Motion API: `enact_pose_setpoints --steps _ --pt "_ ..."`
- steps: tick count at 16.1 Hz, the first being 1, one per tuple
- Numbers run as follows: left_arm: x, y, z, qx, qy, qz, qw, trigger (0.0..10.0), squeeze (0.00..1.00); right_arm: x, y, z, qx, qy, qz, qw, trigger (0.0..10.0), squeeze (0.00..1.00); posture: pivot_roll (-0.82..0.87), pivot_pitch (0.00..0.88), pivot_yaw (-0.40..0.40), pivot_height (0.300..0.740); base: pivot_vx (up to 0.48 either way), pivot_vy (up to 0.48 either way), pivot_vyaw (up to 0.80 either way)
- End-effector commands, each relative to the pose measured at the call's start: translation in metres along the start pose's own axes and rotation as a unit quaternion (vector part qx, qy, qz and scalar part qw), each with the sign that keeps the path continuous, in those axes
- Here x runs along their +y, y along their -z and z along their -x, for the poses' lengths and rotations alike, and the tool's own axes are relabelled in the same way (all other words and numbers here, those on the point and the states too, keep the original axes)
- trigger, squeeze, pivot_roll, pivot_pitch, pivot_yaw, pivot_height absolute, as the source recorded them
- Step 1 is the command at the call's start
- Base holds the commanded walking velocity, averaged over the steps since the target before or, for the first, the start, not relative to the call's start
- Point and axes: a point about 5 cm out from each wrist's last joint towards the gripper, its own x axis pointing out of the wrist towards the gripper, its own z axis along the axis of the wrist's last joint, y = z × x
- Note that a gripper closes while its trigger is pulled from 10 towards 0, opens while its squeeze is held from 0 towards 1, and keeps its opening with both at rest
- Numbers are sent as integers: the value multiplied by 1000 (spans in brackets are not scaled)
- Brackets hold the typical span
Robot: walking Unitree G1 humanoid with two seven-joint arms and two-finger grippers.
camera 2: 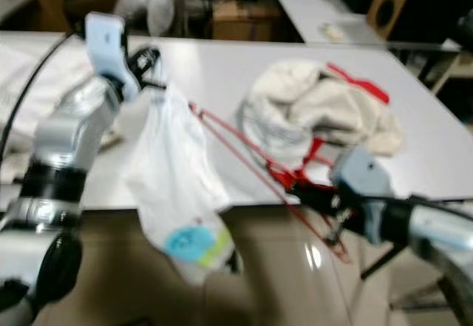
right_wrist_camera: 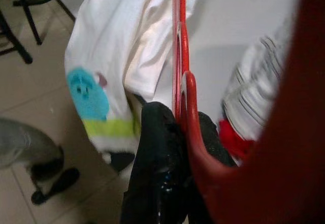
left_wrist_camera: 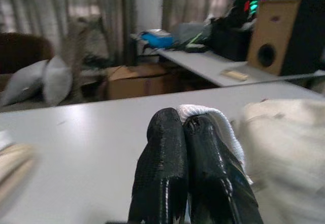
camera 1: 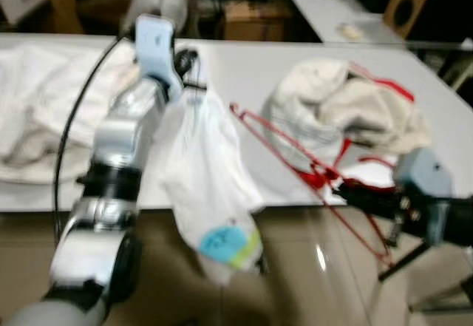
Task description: Hang hanger
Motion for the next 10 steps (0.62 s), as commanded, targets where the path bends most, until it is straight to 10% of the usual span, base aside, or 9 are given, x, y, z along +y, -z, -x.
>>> enact_pose_setpoints --steps 1,10 --pt "-8 -12 -8 -17 20 -12 1000 10000 0 0 0 9 10 -19 -2 1000 10000 0 -35 0 -13 740 319 0 0" --pt "-55 -43 -17 -74 150 14 986 10000 0 -7 0 -22 31 0 40 999 10000 0 -52 0 6 740 321 0 0"
